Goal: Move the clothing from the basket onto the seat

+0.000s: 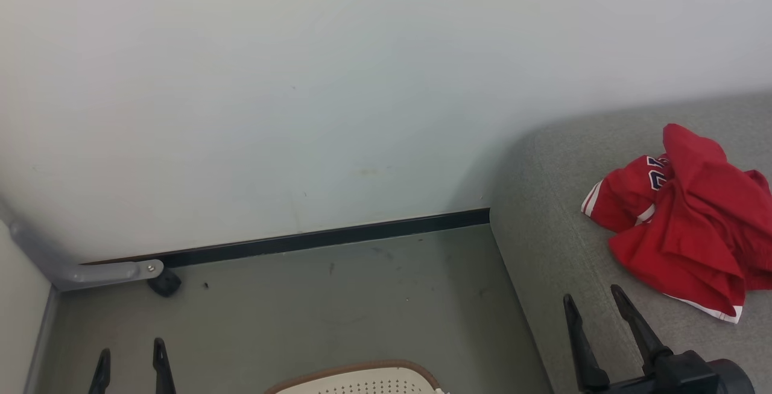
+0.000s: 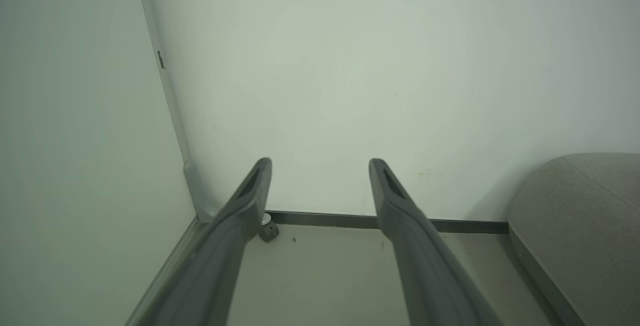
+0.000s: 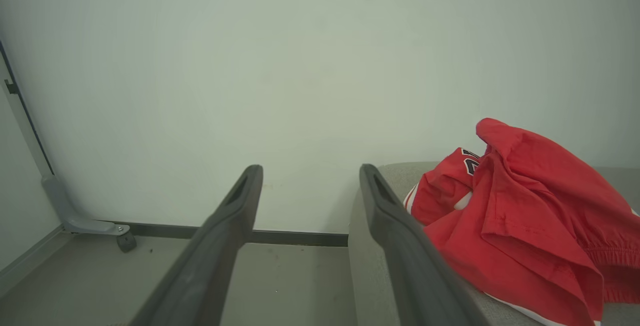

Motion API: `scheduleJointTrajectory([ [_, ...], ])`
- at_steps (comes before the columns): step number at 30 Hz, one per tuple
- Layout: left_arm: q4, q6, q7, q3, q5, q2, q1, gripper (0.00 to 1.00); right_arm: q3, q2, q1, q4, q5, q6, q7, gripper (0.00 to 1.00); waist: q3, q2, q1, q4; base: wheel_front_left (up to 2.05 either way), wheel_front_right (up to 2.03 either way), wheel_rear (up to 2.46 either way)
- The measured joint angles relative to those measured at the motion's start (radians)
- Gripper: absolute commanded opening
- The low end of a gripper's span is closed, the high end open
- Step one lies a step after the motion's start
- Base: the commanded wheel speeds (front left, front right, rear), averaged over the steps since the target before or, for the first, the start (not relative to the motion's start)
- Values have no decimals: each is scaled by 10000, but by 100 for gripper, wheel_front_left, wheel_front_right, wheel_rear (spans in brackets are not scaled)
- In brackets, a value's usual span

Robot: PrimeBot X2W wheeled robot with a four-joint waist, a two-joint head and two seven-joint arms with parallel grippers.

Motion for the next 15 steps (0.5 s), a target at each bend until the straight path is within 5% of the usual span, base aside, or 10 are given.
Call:
scheduleJointTrajectory([
  [15, -282, 0, 360, 73, 383, -46, -4, 100, 6, 56, -278, 15, -58, 0, 0, 100, 68, 0, 0, 164, 0, 0, 0],
])
